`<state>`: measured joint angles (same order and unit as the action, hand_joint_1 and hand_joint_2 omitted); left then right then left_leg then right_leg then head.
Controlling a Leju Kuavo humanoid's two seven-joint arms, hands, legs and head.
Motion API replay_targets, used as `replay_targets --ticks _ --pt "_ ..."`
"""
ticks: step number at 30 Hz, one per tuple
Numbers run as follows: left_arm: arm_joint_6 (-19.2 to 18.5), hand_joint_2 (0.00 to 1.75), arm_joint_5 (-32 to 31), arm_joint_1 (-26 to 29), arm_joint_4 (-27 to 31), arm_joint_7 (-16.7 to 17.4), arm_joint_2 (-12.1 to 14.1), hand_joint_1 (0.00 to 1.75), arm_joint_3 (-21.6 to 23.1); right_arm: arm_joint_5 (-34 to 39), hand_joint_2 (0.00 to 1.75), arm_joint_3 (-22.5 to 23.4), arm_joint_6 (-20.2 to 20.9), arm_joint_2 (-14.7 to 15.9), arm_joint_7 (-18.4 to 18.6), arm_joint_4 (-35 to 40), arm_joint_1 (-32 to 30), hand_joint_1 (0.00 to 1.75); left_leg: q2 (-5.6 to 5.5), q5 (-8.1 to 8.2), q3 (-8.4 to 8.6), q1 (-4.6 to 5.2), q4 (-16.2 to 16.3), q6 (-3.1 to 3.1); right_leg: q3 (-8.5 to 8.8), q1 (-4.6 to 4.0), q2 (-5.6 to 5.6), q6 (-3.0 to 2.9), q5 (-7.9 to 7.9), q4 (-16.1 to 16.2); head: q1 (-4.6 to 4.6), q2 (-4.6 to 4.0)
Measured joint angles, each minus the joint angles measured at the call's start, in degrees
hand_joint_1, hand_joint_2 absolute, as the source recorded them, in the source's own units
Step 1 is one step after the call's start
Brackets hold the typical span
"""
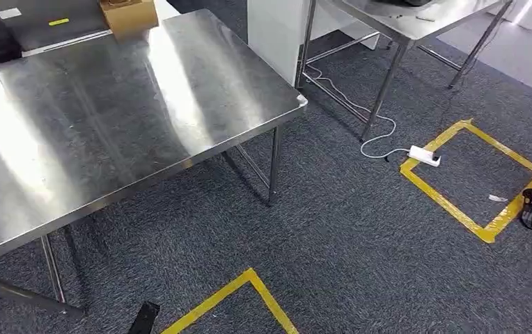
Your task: Take the parts from the cabinet and place them on the table.
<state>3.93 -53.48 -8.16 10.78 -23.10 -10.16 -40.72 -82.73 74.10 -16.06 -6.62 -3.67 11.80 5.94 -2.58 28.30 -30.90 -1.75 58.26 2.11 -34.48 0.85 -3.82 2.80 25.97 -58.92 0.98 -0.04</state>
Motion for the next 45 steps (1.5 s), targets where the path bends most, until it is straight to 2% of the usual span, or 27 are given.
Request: replay_targets --ticks 2,4,5,7,9,11,14,15,17,19,20,21,23,24,25,27,29,30,31,32,35,37,39,40,41,42,45 --pt "0.02 0.00 0.00 0.14 0.00 0.04 0.02 0.00 0.00 0.04 1.75 0.00 0.18 -0.15 -0.13 0.00 0.33 0.00 1.81 -0.06 -0.15 0.26 -0.02 0.54 -3.48 -0.02 2.74 -0.45 3.57 -7.07 -0.46 0.00" --pt "0.04 0.00 0.00 0.17 0.00 0.07 0.02 0.00 0.00 0.37 1.75 0.00 0.43 -0.17 -0.63 0.00 0.36 0.00 3.78 -0.07 -0.36 0.61 0.01 0.64 -7.10 0.07 3.00 -0.31 6.43 -15.26 -0.46 0.00" --pt "0.04 0.00 0.00 0.18 0.00 0.09 0.02 0.00 0.00 0.72 1.75 0.02 1.01 -0.13 -1.27 0.00 0.23 0.00 4.60 -0.07 -0.37 0.71 0.01 0.64 -7.17 0.17 3.10 0.08 6.33 -16.05 -0.37 0.00" --pt "-0.07 0.00 -0.04 0.13 0.00 0.09 0.04 0.00 0.02 1.77 1.75 0.13 3.11 -0.02 -3.65 0.00 0.02 0.00 5.99 -0.07 -0.31 0.69 0.01 0.61 -3.21 0.29 3.59 1.02 3.87 -9.61 -0.50 0.00" --pt "-0.26 0.00 -0.19 0.08 0.00 0.18 0.00 0.00 0.09 2.58 1.75 0.44 4.90 0.11 -5.69 0.00 0.18 0.00 7.21 0.01 -0.02 0.67 0.01 0.37 3.08 0.41 6.90 1.35 1.27 1.49 -0.48 0.00" --pt "-0.37 0.00 -0.37 0.02 0.00 0.20 0.07 0.00 0.13 3.15 1.75 0.57 6.10 0.04 -6.65 -0.04 0.42 0.00 8.12 0.12 0.24 1.06 -0.16 -0.39 2.73 -0.78 7.00 0.04 0.77 1.58 -0.53 0.00" --pt "-0.68 0.00 -0.44 -0.07 0.02 0.22 -0.02 0.00 0.15 3.48 1.75 1.01 6.86 0.15 -7.02 -0.04 0.16 0.00 9.44 -0.13 0.63 1.03 -0.63 -1.42 1.85 -0.88 5.43 -1.18 0.41 1.81 -0.48 0.00" --pt "-0.72 0.00 -0.44 -0.21 0.02 0.20 0.00 0.00 0.17 3.48 1.75 1.14 6.99 0.15 -7.02 -0.07 0.07 0.00 7.88 0.70 0.28 0.53 0.21 -1.78 2.80 0.57 4.73 -1.86 -0.06 2.23 -0.26 0.00" --pt "-0.85 0.00 -0.42 -0.24 0.02 0.04 0.04 0.00 0.15 3.43 1.75 1.38 7.54 0.26 -7.02 -0.07 0.16 0.00 3.70 5.50 -2.39 0.46 6.88 -1.78 2.47 0.30 3.87 -2.98 -0.44 2.29 0.09 0.00" --pt "-0.85 0.00 -0.39 0.00 0.00 0.04 0.13 0.00 0.15 3.43 1.75 1.44 8.02 0.31 -6.93 -0.07 0.27 0.00 2.57 9.36 -6.24 0.47 15.45 -1.99 2.25 -0.02 2.61 -3.21 -0.59 2.28 0.07 0.00" --pt "-0.85 0.00 -0.37 0.04 0.00 0.07 0.11 0.00 0.15 3.43 1.75 1.46 8.06 0.31 -6.76 -0.07 0.24 0.00 2.49 9.53 -7.37 0.46 17.63 -2.02 2.20 -0.14 1.86 -3.34 -0.69 2.26 0.04 0.00" --pt "-0.87 0.00 -0.35 0.04 0.00 0.04 0.11 0.00 0.15 3.43 1.75 1.46 8.13 0.31 -6.62 -0.07 0.13 0.00 2.47 8.22 -7.10 0.46 16.82 -2.01 2.21 -0.14 1.07 -3.32 -0.70 2.20 0.02 0.00" --pt "-0.87 0.00 -0.35 0.03 0.00 0.07 0.13 0.00 0.13 3.48 1.75 1.49 8.28 0.33 -6.62 -0.07 0.01 0.00 1.90 3.08 -3.19 0.37 8.69 -1.79 2.30 -0.13 -0.59 -3.26 -0.73 1.94 0.07 0.00" --pt "-0.87 0.00 -0.35 0.03 0.00 0.20 0.18 0.00 0.13 3.50 1.75 1.51 8.37 0.33 -6.62 -0.07 0.04 0.00 0.18 1.00 -1.02 0.19 4.19 -1.62 2.22 -0.13 -1.33 -3.23 -0.71 1.65 0.09 0.00" --pt "-0.87 0.00 -0.35 0.04 0.00 0.39 0.35 0.00 0.15 3.54 1.75 1.51 8.44 0.28 -6.62 -0.07 0.18 0.00 -2.97 0.50 -0.05 0.12 1.38 -1.41 1.71 -0.50 -1.85 -3.06 -0.62 1.07 0.04 0.00" --pt "-1.03 0.00 -0.39 0.00 0.00 0.63 0.39 0.00 0.15 3.61 1.75 1.51 8.52 0.28 -6.62 -0.07 0.34 0.00 -1.81 1.02 -0.13 0.36 0.93 -1.23 0.60 -0.64 -3.10 -2.16 -0.80 0.79 -0.15 0.00" --pt "-1.18 0.00 -0.44 -0.11 0.04 0.68 0.33 0.00 0.15 3.76 1.75 1.60 8.52 0.37 -6.62 -0.07 -0.09 0.00 -0.46 0.49 -0.04 0.64 0.49 -0.20 -0.40 -0.51 -4.47 -1.01 -1.32 1.07 -0.11 0.00" --pt "-1.38 0.00 -0.44 -0.20 0.04 0.68 0.28 0.00 0.15 3.83 1.75 1.68 8.52 0.55 -6.62 -0.07 -0.14 0.00 0.43 -0.08 0.18 0.20 -0.21 0.41 -0.37 -0.55 -2.64 -1.08 -1.04 0.28 -0.17 0.00" --pt "-1.46 0.00 -0.46 -0.22 0.04 0.66 0.31 0.00 0.15 3.87 1.75 1.75 8.52 0.52 -6.62 -0.07 -0.11 0.00 0.99 -0.15 0.30 0.36 -0.52 0.78 -1.43 -0.69 0.58 -1.19 0.26 -1.67 -0.31 0.00" --pt "-1.51 0.00 -0.46 -0.18 0.04 0.68 0.31 0.00 0.17 3.89 1.75 1.75 8.55 0.44 -6.64 -0.07 0.11 0.00 1.97 -0.21 0.29 0.40 -0.52 0.90 -3.43 -0.51 2.04 -1.33 2.14 -5.25 -0.52 0.00" --pt "-1.62 0.00 -0.50 -0.17 0.04 0.68 0.33 0.00 0.15 3.91 1.75 1.81 8.57 0.46 -6.64 -0.07 0.26 0.00 4.74 -0.13 0.14 0.66 -0.48 0.89 -9.12 0.16 3.01 -0.62 6.26 -17.24 -0.59 0.00" --pt "-1.64 0.00 -0.50 -0.19 0.04 0.68 0.33 0.00 0.15 3.93 1.75 1.84 8.57 0.52 -6.64 -0.07 -0.03 0.00 6.16 0.04 0.27 0.54 -0.46 0.63 -7.03 0.67 3.40 0.58 4.50 -13.71 -0.61 0.00" --pt "-1.70 0.00 -0.50 -0.21 0.04 0.68 0.28 0.00 0.15 3.93 1.75 1.84 8.63 0.61 -6.77 -0.09 0.02 0.00 7.45 0.41 0.73 0.29 -0.43 0.04 -0.68 1.25 5.77 1.88 0.77 -2.44 -0.59 0.00" --pt "-1.73 0.00 -0.50 -0.22 0.04 0.68 0.35 0.00 0.15 3.93 1.75 1.84 8.74 0.59 -6.89 -0.07 0.20 0.00 8.06 0.63 1.05 0.32 -0.43 -0.39 0.97 1.24 8.31 1.65 0.26 0.83 -0.70 0.00" --pt "-1.73 0.00 -0.50 -0.23 0.07 0.63 0.39 0.00 0.15 3.93 1.75 1.84 8.87 0.50 -6.99 -0.11 0.34 0.00 8.47 0.96 1.10 0.75 -0.46 -0.91 1.45 0.10 8.65 1.32 -0.10 0.79 -0.74 0.00" --pt "-1.75 0.00 -0.50 -0.25 0.07 0.63 0.39 0.00 0.17 3.96 1.75 1.84 8.90 0.55 -7.02 -0.11 0.40 0.00 8.89 1.10 1.47 0.78 -0.51 -1.33 1.01 0.21 7.77 0.34 -0.19 0.74 -0.48 0.00" --pt "-1.88 0.00 -0.50 -0.56 0.07 0.63 0.20 0.00 0.17 4.15 1.75 1.90 9.03 0.76 -7.00 -0.11 0.09 0.00 10.54 1.23 2.15 0.43 -1.08 -2.33 0.80 -0.08 5.96 -0.97 -0.22 0.88 -0.44 0.00"
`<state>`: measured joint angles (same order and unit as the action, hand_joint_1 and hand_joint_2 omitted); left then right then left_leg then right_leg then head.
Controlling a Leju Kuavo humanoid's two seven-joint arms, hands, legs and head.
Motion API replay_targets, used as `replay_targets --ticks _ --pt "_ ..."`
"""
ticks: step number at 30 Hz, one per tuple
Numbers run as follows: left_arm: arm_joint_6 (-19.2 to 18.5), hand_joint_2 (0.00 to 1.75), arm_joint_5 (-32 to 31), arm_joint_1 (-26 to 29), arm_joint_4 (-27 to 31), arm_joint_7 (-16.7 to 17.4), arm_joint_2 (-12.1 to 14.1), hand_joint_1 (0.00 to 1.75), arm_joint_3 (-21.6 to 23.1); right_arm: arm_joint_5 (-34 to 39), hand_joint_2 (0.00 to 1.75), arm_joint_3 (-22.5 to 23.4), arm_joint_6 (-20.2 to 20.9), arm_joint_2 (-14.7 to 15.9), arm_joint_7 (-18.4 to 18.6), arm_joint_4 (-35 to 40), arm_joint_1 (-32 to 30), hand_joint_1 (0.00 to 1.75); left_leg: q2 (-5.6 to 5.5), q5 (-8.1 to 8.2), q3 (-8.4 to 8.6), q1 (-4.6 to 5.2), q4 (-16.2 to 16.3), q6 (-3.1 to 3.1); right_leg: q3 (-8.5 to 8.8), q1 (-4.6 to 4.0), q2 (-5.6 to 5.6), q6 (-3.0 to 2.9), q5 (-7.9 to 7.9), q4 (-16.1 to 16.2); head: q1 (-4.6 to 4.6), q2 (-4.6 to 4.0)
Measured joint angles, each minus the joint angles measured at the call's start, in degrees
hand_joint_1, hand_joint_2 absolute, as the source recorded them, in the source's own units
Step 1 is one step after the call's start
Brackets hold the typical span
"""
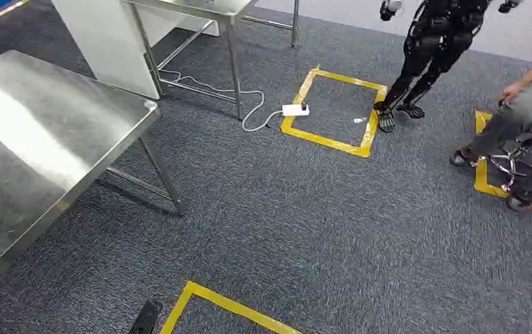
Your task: Take the parts from the cabinet and place them on the table.
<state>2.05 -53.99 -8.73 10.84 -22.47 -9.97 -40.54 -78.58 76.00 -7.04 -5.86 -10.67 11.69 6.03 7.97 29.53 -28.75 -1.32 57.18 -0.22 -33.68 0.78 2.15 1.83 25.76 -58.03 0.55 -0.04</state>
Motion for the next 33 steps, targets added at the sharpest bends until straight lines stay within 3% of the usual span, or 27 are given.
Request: replay_targets --ticks 1,2,3,4,5,6,7,9,10,11,12,14,15,16,17,18,20,21,22,23,25,26,27,28,31,32,33 --pt "0.00 0.00 0.00 -0.15 0.00 0.00 -0.07 0.00 0.00 0.02 1.75 0.00 0.00 0.07 -0.02 0.00 -0.11 0.00 -1.87 0.77 -0.08 -0.47 0.67 -0.45 0.19 1.18 -0.75 -0.51 -0.19 0.21 0.29 0.00" --pt "0.00 0.00 0.00 -0.24 0.00 -0.04 0.00 0.00 0.00 0.07 1.75 0.00 0.00 0.07 0.00 0.00 -0.02 0.00 -4.96 2.25 -0.82 -0.45 2.51 -0.35 0.21 0.88 -1.32 -0.76 -0.17 0.23 0.61 0.00" --pt "0.00 0.00 0.00 -0.22 0.00 -0.04 0.00 0.00 0.00 0.13 1.75 0.02 0.04 0.02 0.00 0.00 -0.05 0.00 -6.48 4.48 -2.56 -0.30 6.23 -0.13 0.20 0.69 -1.92 -1.11 -0.19 0.21 0.81 0.00" --pt "0.00 0.00 0.00 0.01 -0.02 -0.02 -0.02 0.00 0.00 0.22 1.75 0.02 0.20 0.04 0.00 0.00 0.05 0.00 -7.36 6.97 -5.10 -0.19 11.34 0.02 0.18 0.41 -2.55 -1.68 -0.17 0.20 0.92 0.00" --pt "-0.02 0.00 0.00 0.17 -0.02 0.00 0.00 0.00 0.00 0.44 1.75 0.04 0.35 0.05 0.00 0.00 0.08 0.00 -7.78 8.55 -7.38 -0.17 15.65 0.15 0.18 0.14 -3.44 -1.72 -0.16 0.16 0.90 0.00" --pt "-0.04 0.00 0.00 0.29 -0.02 0.04 0.00 0.00 0.00 0.57 1.75 0.07 0.39 0.04 0.00 0.00 0.05 0.00 -7.96 8.74 -8.89 -0.17 18.03 0.28 0.24 -0.09 -4.33 -1.74 -0.15 0.14 0.92 0.00" --pt "-0.13 0.00 0.00 0.34 -0.02 0.07 0.00 0.00 0.00 0.70 1.75 0.11 0.42 0.05 0.05 0.00 -0.05 0.00 -8.07 7.37 -9.20 -0.16 17.66 0.52 0.41 -0.23 -5.26 -1.74 -0.14 0.13 0.88 0.00" --pt "-0.54 0.00 -0.02 0.32 -0.02 0.32 -0.02 0.00 0.00 0.98 1.75 0.35 0.91 0.04 0.26 0.00 -0.10 0.00 -8.52 2.01 -6.41 -0.17 10.50 1.03 0.79 -0.24 -7.00 -1.70 -0.11 0.10 0.90 0.00" --pt "-1.20 0.00 -0.08 0.31 -0.02 0.97 0.00 0.00 0.02 1.09 1.75 0.44 1.47 0.02 0.26 0.00 -0.07 0.00 -9.77 -0.60 -4.43 -0.22 5.82 1.27 0.95 -0.23 -7.79 -1.68 -0.10 0.08 0.94 0.00" --pt "-2.24 0.00 -0.37 0.31 -0.04 3.64 0.11 0.00 0.02 1.18 1.75 0.46 2.83 -0.09 0.31 -0.02 -0.06 0.00 -13.70 -1.16 -3.30 -0.44 3.08 1.52 0.69 -0.15 -8.42 -1.63 -0.09 0.02 0.83 0.00" --pt "-3.64 0.00 -0.83 0.29 -0.07 7.77 0.18 0.00 0.04 1.16 1.75 0.48 4.03 -0.04 0.46 0.00 0.22 0.00 -14.00 -0.98 -3.09 -0.55 1.66 1.28 0.32 -0.78 -9.08 -1.40 -0.01 -0.39 0.74 0.00" --pt "-5.79 0.00 -1.31 0.47 -0.09 15.07 0.24 0.00 0.07 1.00 1.75 0.48 6.32 0.07 0.77 0.00 0.06 0.00 -12.70 -1.00 -3.14 0.27 1.93 1.57 -0.33 -0.17 -10.35 -0.55 -0.43 -0.02 0.87 0.00" --pt "-6.32 0.00 -1.33 0.60 -0.09 16.11 0.31 0.00 0.04 0.94 1.75 0.48 6.82 0.07 1.05 0.00 -0.24 0.00 -11.99 -1.20 -3.06 0.50 1.79 1.86 -0.58 0.06 -11.02 -0.06 -0.61 0.16 0.94 0.00" --pt "-6.58 0.00 -1.40 0.60 -0.09 17.39 0.26 0.00 0.02 0.92 1.75 0.48 7.30 0.26 1.27 0.00 -0.34 0.00 -11.08 -1.69 -2.76 -0.05 1.08 2.46 -1.02 -0.44 -10.62 0.12 -0.49 -0.17 0.76 0.00" --pt "-6.78 0.00 -1.55 0.59 -0.09 18.25 0.33 0.00 0.02 0.90 1.75 0.48 7.96 0.20 1.60 -0.04 -0.38 0.00 -10.54 -1.84 -2.53 0.14 0.69 2.83 -1.52 -0.29 -6.51 0.05 0.21 -1.56 0.74 0.00" --pt "-6.97 0.00 -1.73 0.75 -0.09 19.28 0.39 0.00 0.02 0.87 1.75 0.48 8.75 0.20 2.04 -0.04 -0.17 0.00 -9.64 -1.87 -2.46 0.25 0.62 3.08 -3.26 -0.36 -4.19 -0.18 1.86 -4.66 0.44 0.00" --pt "-7.65 0.00 -1.75 1.12 -0.11 22.04 0.68 0.00 -0.02 1.01 1.75 0.46 10.45 0.24 3.46 -0.04 0.28 0.00 -7.54 -1.74 -2.46 0.52 0.64 3.25 -8.04 -0.11 -3.01 -0.35 5.52 -13.83 0.33 0.00" --pt "-8.13 0.00 -1.75 1.15 -0.11 23.46 0.81 0.00 -0.04 1.42 1.75 0.48 11.74 0.31 4.82 -0.04 0.31 0.00 -6.71 -1.71 -2.53 0.58 0.65 3.28 -9.83 -0.04 -2.92 -0.13 6.54 -17.49 0.33 0.00" --pt "-8.64 0.00 -1.73 1.15 -0.11 24.65 0.98 0.00 -0.07 1.90 1.75 0.50 12.94 0.37 6.05 -0.04 0.29 0.00 -5.90 -1.68 -2.52 0.60 0.66 3.26 -10.23 0.05 -2.85 0.26 6.44 -18.57 0.31 0.00" --pt "-8.87 0.00 -1.71 1.14 -0.11 25.37 1.13 0.00 -0.09 1.92 1.75 0.52 13.48 0.44 6.86 -0.04 0.30 0.00 -5.22 -1.60 -2.48 0.60 0.66 3.17 -9.15 0.12 -2.75 0.70 5.68 -16.90 0.29 0.00" --pt "-9.93 0.00 -1.20 1.08 -0.11 27.17 1.33 0.00 -0.17 1.64 1.75 0.52 14.10 0.66 8.42 -0.04 0.35 0.00 -3.96 -1.39 -2.19 0.58 0.66 2.85 -3.28 0.22 -1.63 1.72 2.22 -6.87 0.28 0.00" --pt "-10.40 0.00 -1.20 1.09 -0.11 27.78 1.38 0.00 -0.31 1.53 1.75 0.54 14.12 0.79 8.79 -0.04 0.30 0.00 -3.48 -1.22 -1.93 0.62 0.69 2.58 0.14 0.37 0.49 1.87 0.71 -1.08 0.24 0.00" --pt "-10.56 0.00 -1.18 1.11 -0.11 28.24 1.55 0.00 -0.35 1.44 1.75 0.55 14.12 0.79 8.79 -0.04 0.37 0.00 -3.03 -0.96 -1.72 1.02 0.65 2.18 0.40 0.03 2.57 1.04 0.82 -0.23 0.44 0.00" --pt "-10.86 0.00 -1.18 1.10 -0.11 28.85 1.60 0.00 -0.42 1.31 1.75 0.52 14.16 0.83 8.77 -0.04 0.50 0.00 -2.61 -0.76 -1.49 1.03 0.62 1.74 0.65 -0.61 1.84 0.51 0.57 0.21 0.35 0.00" --pt "-11.19 0.00 -1.33 0.96 -0.11 30.67 1.57 0.00 -0.50 1.03 1.75 0.52 13.90 1.01 8.74 -0.04 0.40 0.00 -0.97 -0.42 -0.77 0.75 0.28 0.85 0.08 -0.84 -0.07 -0.60 0.52 0.42 0.39 0.00" --pt "-11.15 0.00 -1.66 0.92 -0.11 30.90 1.57 0.00 -0.52 0.94 1.75 0.52 13.88 0.96 8.74 -0.04 0.39 0.00 -2.36 0.09 -0.91 0.17 0.93 0.29 1.13 0.50 -0.86 -1.26 0.17 0.81 0.50 0.00" --pt "-11.02 0.00 -1.92 0.93 -0.11 30.95 1.71 0.00 -0.50 0.94 1.75 0.50 13.90 0.90 8.74 -0.04 0.42 0.00 -5.12 1.52 -1.56 0.18 2.71 0.23 1.16 0.23 -1.36 -1.58 0.06 0.80 0.70 0.00"
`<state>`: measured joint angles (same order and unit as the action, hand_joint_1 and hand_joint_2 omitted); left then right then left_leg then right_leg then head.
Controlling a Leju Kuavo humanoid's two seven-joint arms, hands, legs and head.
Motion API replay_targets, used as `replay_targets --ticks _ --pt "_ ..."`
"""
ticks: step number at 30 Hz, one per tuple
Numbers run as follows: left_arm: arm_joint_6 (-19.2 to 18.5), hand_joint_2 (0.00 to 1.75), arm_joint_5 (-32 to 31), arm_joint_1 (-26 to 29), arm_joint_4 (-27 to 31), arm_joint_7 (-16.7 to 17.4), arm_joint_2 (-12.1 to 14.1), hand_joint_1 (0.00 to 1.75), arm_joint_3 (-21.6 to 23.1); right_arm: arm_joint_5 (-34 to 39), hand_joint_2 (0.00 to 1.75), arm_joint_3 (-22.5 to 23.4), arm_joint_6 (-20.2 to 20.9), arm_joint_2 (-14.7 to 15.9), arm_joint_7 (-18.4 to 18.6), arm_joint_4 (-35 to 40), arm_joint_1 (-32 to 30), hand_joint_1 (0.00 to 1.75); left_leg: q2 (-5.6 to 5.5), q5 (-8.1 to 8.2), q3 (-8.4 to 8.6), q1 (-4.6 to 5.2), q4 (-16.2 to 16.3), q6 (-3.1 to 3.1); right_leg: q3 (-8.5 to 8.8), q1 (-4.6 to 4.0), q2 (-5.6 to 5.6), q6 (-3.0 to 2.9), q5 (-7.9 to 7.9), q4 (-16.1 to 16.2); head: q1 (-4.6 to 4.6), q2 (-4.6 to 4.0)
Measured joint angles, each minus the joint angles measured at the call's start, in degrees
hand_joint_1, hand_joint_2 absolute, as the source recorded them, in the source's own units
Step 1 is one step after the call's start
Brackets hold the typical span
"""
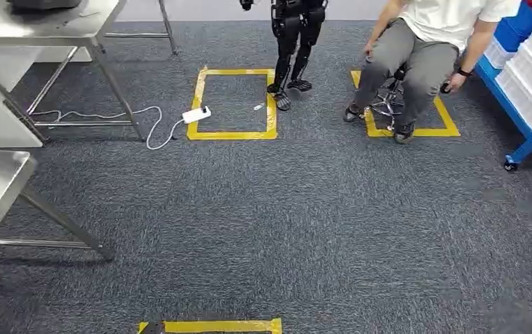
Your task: Take the parts from the cabinet and place them on the table.
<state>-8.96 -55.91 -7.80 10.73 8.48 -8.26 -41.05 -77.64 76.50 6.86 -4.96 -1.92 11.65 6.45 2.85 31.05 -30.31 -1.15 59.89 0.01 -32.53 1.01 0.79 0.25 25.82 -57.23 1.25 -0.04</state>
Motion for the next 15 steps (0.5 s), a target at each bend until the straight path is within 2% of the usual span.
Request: replay_targets --ticks 1,2,3,4,5,6,7,8,9,10,11,13,14,15 --pt "0.09 0.00 -0.11 0.04 0.00 0.02 -0.02 0.00 0.00 0.00 1.75 -0.02 0.05 0.00 0.02 0.00 0.09 0.00 -1.62 2.37 -1.61 0.00 3.61 0.03 -0.03 -0.12 -0.48 -0.49 0.00 0.00 0.10 0.00" --pt "0.09 0.00 -0.24 0.14 -0.02 0.20 -0.02 0.00 0.00 0.00 1.75 -0.04 0.18 0.00 0.00 0.00 0.16 0.00 -2.45 4.82 -3.87 0.01 8.31 -0.04 -0.02 -0.30 -1.15 -0.76 -0.03 0.00 0.15 0.00" --pt "0.11 0.00 -0.39 0.19 -0.02 0.22 0.00 0.00 0.00 0.02 1.75 -0.02 0.22 -0.04 0.00 0.00 0.16 0.00 -2.79 6.68 -6.22 0.01 12.88 -0.07 -0.03 -0.48 -1.94 -0.81 0.00 -0.02 0.08 0.00" --pt "0.22 0.00 -0.44 0.22 -0.02 0.22 0.00 0.00 0.00 0.07 1.75 -0.02 0.29 -0.04 0.00 0.00 0.13 0.00 -2.89 7.21 -7.91 0.01 15.75 -0.06 0.00 -0.63 -2.70 -0.81 0.00 -0.06 0.13 0.00" --pt "0.29 0.00 -0.50 0.21 -0.02 0.22 0.02 0.00 0.00 0.20 1.75 -0.02 0.33 -0.04 0.00 0.00 0.06 0.00 -2.92 6.33 -8.41 0.01 15.97 0.01 0.10 -0.69 -3.49 -0.81 0.00 -0.08 0.08 0.00" --pt "0.40 0.00 -0.55 0.21 -0.02 0.22 0.02 0.00 0.00 0.31 1.75 -0.02 0.37 -0.04 0.00 0.00 -0.02 0.00 -3.00 4.25 -7.77 0.00 13.81 0.15 0.19 -0.70 -4.29 -0.79 0.01 -0.15 0.12 0.00" --pt "0.46 0.00 -0.59 0.20 -0.02 0.22 0.04 0.00 0.00 0.53 1.75 -0.02 0.44 -0.04 0.02 0.00 -0.01 0.00 -3.21 1.04 -5.78 0.00 9.12 0.33 0.35 -0.68 -5.25 -0.77 0.02 -0.21 0.10 0.00" --pt "0.48 0.00 -0.68 0.19 -0.02 0.20 0.07 0.00 0.00 0.61 1.75 -0.02 0.50 -0.07 0.02 0.00 0.02 0.00 -4.00 -1.67 -3.68 -0.09 4.34 0.49 0.47 -0.65 -6.09 -0.76 0.04 -0.27 0.15 0.00" --pt "0.53 0.00 -0.72 0.20 -0.02 0.20 0.15 0.00 0.00 0.72 1.75 -0.02 0.55 -0.13 0.07 0.00 0.04 0.00 -6.86 -3.37 -1.95 -0.29 0.04 0.68 0.33 -0.60 -6.83 -0.72 0.05 -0.38 0.13 0.00" --pt "0.57 0.00 -0.85 0.21 -0.04 0.20 0.18 0.00 0.02 0.74 1.75 -0.02 0.57 -0.13 0.09 0.00 0.23 0.00 -9.36 -2.85 -1.60 -0.62 -1.21 0.63 -0.16 -1.28 -7.43 -0.40 0.22 -0.92 0.06 0.00" --pt "0.70 0.00 -1.05 0.19 -0.04 0.22 0.17 0.00 0.02 0.81 1.75 -0.02 0.57 -0.13 0.11 0.00 0.23 0.00 -8.25 -2.90 -1.73 -0.28 -1.00 0.67 -0.56 -0.78 -8.05 0.00 0.03 -0.71 0.02 0.00" --pt "1.01 0.00 -1.38 0.11 -0.06 0.37 0.07 0.00 0.00 0.90 1.75 -0.02 0.57 -0.13 0.17 0.00 -0.14 0.00 -7.13 -2.95 -1.64 0.42 -1.11 1.26 -0.92 -0.40 -9.37 0.96 -0.30 -0.32 0.08 0.00" --pt "1.05 0.00 -1.55 0.02 -0.04 0.37 -0.22 0.00 0.00 0.94 1.75 -0.02 0.57 -0.02 0.17 0.00 -0.28 0.00 -6.25 -3.33 -1.26 0.12 -1.93 1.83 -1.47 -0.86 -10.15 1.45 -0.42 -0.08 0.06 0.00" --pt "1.16 0.00 -1.71 -0.10 -0.04 0.44 -0.15 0.00 0.00 0.98 1.75 -0.02 0.59 0.02 0.17 0.00 -0.33 0.00 -5.27 -3.87 -0.86 0.00 -2.67 2.29 -1.35 -0.74 -7.32 1.41 -0.08 -0.92 -0.05 0.00"
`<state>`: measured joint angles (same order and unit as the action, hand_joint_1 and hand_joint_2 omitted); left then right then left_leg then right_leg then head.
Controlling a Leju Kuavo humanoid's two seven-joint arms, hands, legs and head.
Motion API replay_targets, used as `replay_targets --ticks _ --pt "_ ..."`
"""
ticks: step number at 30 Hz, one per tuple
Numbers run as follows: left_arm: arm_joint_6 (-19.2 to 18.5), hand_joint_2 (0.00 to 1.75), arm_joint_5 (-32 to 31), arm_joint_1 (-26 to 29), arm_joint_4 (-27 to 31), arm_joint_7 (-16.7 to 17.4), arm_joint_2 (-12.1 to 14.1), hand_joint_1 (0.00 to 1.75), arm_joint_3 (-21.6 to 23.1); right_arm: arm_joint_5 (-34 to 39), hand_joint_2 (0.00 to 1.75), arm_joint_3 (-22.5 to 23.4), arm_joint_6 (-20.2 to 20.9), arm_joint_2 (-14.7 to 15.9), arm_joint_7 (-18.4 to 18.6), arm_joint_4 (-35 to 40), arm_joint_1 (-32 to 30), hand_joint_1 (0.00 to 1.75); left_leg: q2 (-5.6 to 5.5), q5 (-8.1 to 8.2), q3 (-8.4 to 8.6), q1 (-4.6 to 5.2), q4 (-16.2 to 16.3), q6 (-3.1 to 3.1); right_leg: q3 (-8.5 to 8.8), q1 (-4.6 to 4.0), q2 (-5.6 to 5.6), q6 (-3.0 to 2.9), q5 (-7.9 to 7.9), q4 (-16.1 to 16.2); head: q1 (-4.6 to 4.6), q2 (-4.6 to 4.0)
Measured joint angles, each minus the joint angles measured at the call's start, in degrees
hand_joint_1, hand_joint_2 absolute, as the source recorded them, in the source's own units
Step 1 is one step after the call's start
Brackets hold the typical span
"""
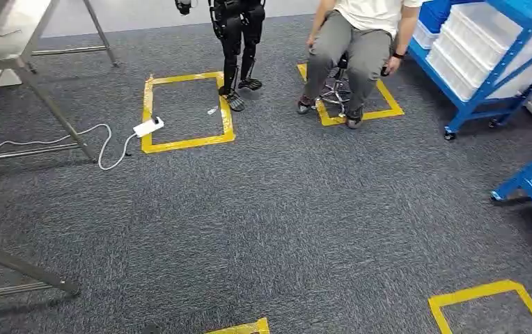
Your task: Take the parts from the cabinet and place them on the table.
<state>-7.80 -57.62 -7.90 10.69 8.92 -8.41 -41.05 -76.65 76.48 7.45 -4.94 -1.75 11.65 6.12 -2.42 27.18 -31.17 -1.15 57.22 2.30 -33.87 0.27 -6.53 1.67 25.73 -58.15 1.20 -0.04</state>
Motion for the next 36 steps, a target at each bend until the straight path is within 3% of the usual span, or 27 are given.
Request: replay_targets --ticks 1,2,4,5,6,8,9,10,11,12,14,15,16,17,18,20,22,24,25,26,27,30,31,32,33,35,36 --pt "0.07 0.00 -0.13 -0.02 0.00 0.00 0.02 0.00 0.00 0.04 1.75 0.00 0.04 -0.07 0.00 0.00 0.08 0.00 0.64 -0.05 0.23 0.05 -0.39 0.37 -1.22 -0.32 3.33 -0.22 1.37 -2.20 -0.13 0.00" --pt "0.05 0.00 -0.39 0.00 0.00 0.00 0.04 0.00 0.00 0.09 1.75 0.00 0.07 -0.11 -0.11 0.00 0.28 0.00 1.67 -0.06 0.29 0.20 -0.40 0.53 -3.42 -0.13 4.78 -0.47 3.35 -6.21 -0.35 0.00" --pt "-0.35 0.00 -0.87 -0.03 0.00 0.02 0.09 0.00 0.02 0.24 1.75 0.00 0.07 -0.09 -0.33 0.00 0.42 0.00 3.67 0.05 0.21 0.46 -0.39 0.65 -8.06 0.06 5.60 -0.44 6.85 -15.47 -0.35 0.00" --pt "-0.46 0.00 -1.09 -0.05 0.00 0.00 0.11 0.00 0.04 0.28 1.75 0.02 0.07 -0.09 -0.42 0.00 0.38 0.00 4.44 0.10 0.18 0.53 -0.38 0.63 -9.02 0.19 5.70 -0.06 7.26 -17.63 -0.39 0.00" --pt "-0.52 0.00 -1.18 -0.06 0.00 0.00 0.09 0.00 0.07 0.33 1.75 0.02 -0.02 -0.09 -0.72 0.00 0.37 0.00 5.26 0.19 0.26 0.53 -0.38 0.53 -8.45 0.40 5.84 0.42 6.66 -16.73 -0.35 0.00" --pt "-0.52 0.00 -1.27 -0.21 0.00 0.00 0.00 0.00 0.07 0.33 1.75 0.02 -0.20 -0.09 -0.83 0.00 0.30 0.00 6.54 0.37 0.48 0.52 -0.37 0.28 -3.34 0.66 6.78 1.64 3.28 -7.75 -0.44 0.00" --pt "-0.52 0.00 -1.29 -0.28 0.00 -0.07 -0.04 0.00 0.07 0.35 1.75 0.02 -0.22 -0.04 -0.94 0.00 0.24 0.00 7.06 0.53 0.69 0.51 -0.35 0.04 0.15 0.86 8.62 1.97 1.45 -1.61 -0.42 0.00" --pt "-0.52 0.00 -1.40 -0.30 0.00 -0.13 0.04 0.00 0.07 0.42 1.75 0.00 -0.22 -0.11 -1.07 0.00 0.37 0.00 7.49 0.72 0.90 0.71 -0.34 -0.27 1.28 0.72 11.34 1.42 0.91 0.98 -0.46 0.00" --pt "-0.52 0.00 -1.49 -0.30 0.00 -0.20 0.04 0.00 0.07 0.44 1.75 0.00 -0.22 -0.13 -1.22 0.00 0.56 0.00 8.15 1.13 1.11 1.06 -0.20 -0.86 1.64 -0.10 11.26 1.17 0.46 1.23 -0.42 0.00" --pt "-0.55 0.00 -1.70 -0.36 0.00 -0.24 0.09 0.00 0.09 0.57 1.75 0.00 -0.20 -0.18 -1.29 0.00 0.55 0.00 8.54 1.25 1.29 1.03 -0.21 -1.13 1.57 0.05 10.47 0.53 0.36 1.02 -0.37 0.00" --pt "-0.57 0.00 -1.88 -0.85 0.00 -0.28 -0.13 0.00 0.09 0.92 1.75 0.00 -0.20 -0.11 -1.29 0.00 0.30 0.00 9.73 1.25 1.79 0.77 -0.47 -1.62 0.76 -0.36 9.32 -0.04 0.43 1.01 -0.26 0.00" --pt "-0.57 0.00 -1.95 -1.13 0.02 -0.26 -0.20 0.00 0.09 1.03 1.75 0.00 -0.20 -0.11 -1.29 0.00 0.30 0.00 9.90 1.71 1.76 0.53 -0.34 -2.20 1.87 0.49 8.62 -0.70 0.09 1.43 -0.37 0.00" --pt "-0.59 0.00 -2.12 -1.36 0.02 -0.28 -0.11 0.00 0.15 1.14 1.75 0.02 -0.20 -0.24 -1.29 0.00 0.15 0.00 7.05 2.67 1.53 0.16 1.10 -2.53 1.88 0.83 8.02 -0.96 0.05 1.59 -0.15 0.00" --pt "-0.59 0.00 -2.32 -1.41 0.00 -0.26 -0.11 0.00 0.22 1.18 1.75 0.02 -0.22 -0.24 -1.29 0.00 0.23 0.00 4.57 4.84 0.16 0.08 4.33 -2.52 1.91 0.91 7.57 -1.81 -0.07 1.58 0.11 0.00" --pt "-0.63 0.00 -2.38 -1.36 0.00 -0.22 -0.13 0.00 0.24 1.31 1.75 0.02 -0.20 -0.22 -1.31 0.00 0.41 0.00 3.15 7.40 -1.98 0.04 8.95 -2.57 1.90 0.83 6.91 -2.25 -0.09 1.58 0.18 0.00" --pt "-0.61 0.00 -2.47 -1.27 -0.02 0.15 -0.09 0.00 0.24 1.46 1.75 0.02 -0.20 -0.33 -1.31 0.00 0.48 0.00 2.34 10.55 -6.43 0.00 17.59 -2.78 1.91 0.52 5.17 -2.39 -0.07 1.56 0.22 0.00" --pt "-0.61 0.00 -2.56 -1.31 -0.02 0.30 0.04 0.00 0.26 1.53 1.75 0.02 -0.20 -0.37 -1.31 0.00 0.33 0.00 2.29 8.53 -6.84 -0.03 17.07 -2.69 2.10 0.45 3.51 -2.37 -0.06 1.46 0.20 0.00" --pt "-0.52 0.00 -2.64 -1.41 -0.02 0.37 0.19 0.00 0.26 1.53 1.75 0.02 -0.20 -0.46 -1.31 0.00 0.31 0.00 1.79 2.56 -2.93 -0.22 7.87 -2.49 2.36 0.49 1.71 -2.33 -0.04 1.31 0.22 0.00" --pt "-0.44 0.00 -2.71 -1.46 -0.02 0.37 0.26 0.00 0.26 1.57 1.75 0.02 -0.20 -0.57 -1.33 0.00 0.35 0.00 -0.36 0.16 -0.81 -0.57 2.94 -2.46 2.30 0.49 0.89 -2.26 0.00 1.11 0.20 0.00" --pt "-0.44 0.00 -2.75 -1.47 -0.02 0.37 0.31 0.00 0.28 1.57 1.75 0.00 -0.20 -0.57 -1.36 0.00 0.48 0.00 -2.88 0.99 -0.24 -0.68 1.37 -2.49 1.88 -0.11 0.38 -1.90 0.16 0.70 0.13 0.00" --pt "-0.39 0.00 -2.86 -1.51 -0.02 0.37 0.31 0.00 0.33 1.57 1.75 0.02 -0.20 -0.59 -1.38 0.00 0.59 0.00 -2.28 0.97 -0.31 -0.60 1.17 -2.44 1.43 0.04 -0.27 -1.55 0.12 0.61 0.00 0.00" --pt "-0.24 0.00 -3.02 -1.86 -0.02 0.44 0.26 0.00 0.48 1.60 1.75 0.02 -0.20 -0.59 -1.40 0.00 0.05 0.00 -0.59 0.56 -0.27 0.04 0.75 -1.21 0.10 0.27 -1.91 -0.09 -0.44 1.11 0.15 0.00" --pt "-0.11 0.00 -3.08 -2.04 -0.02 0.44 0.20 0.00 0.50 1.60 1.75 0.02 -0.20 -0.50 -1.40 0.00 0.01 0.00 0.28 0.07 -0.03 -0.30 0.08 -0.53 0.25 0.12 -0.16 0.05 -0.18 0.48 0.07 0.00" --pt "-0.02 0.00 -3.10 -2.13 0.00 0.39 0.22 0.00 0.52 1.60 1.75 0.02 -0.20 -0.53 -1.42 0.00 0.05 0.00 0.74 0.02 0.10 -0.07 -0.16 -0.19 -0.71 0.08 3.27 0.00 0.89 -1.34 -0.06 0.00" --pt "0.09 0.00 -3.15 -2.09 0.00 0.39 0.26 0.00 0.52 1.60 1.75 0.02 -0.22 -0.59 -1.49 0.00 0.30 0.00 1.71 0.07 0.10 0.01 -0.17 0.19 -2.68 0.11 4.84 -0.32 2.81 -4.94 -0.31 0.00" --pt "0.11 0.00 -3.34 -2.02 -0.02 0.39 0.31 0.00 0.52 1.62 1.75 0.02 -0.20 -0.64 -1.57 0.00 0.46 0.00 3.61 0.17 0.05 0.30 -0.16 0.32 -7.43 0.41 5.61 -0.44 6.67 -14.33 -0.20 0.00" --pt "0.18 0.00 -3.39 -2.05 -0.02 0.39 0.31 0.00 0.52 1.66 1.75 0.02 -0.20 -0.66 -1.68 0.00 0.44 0.00 4.41 0.20 0.00 0.34 -0.14 0.31 -8.78 0.46 5.66 -0.05 7.37 -17.28 -0.30 0.00"
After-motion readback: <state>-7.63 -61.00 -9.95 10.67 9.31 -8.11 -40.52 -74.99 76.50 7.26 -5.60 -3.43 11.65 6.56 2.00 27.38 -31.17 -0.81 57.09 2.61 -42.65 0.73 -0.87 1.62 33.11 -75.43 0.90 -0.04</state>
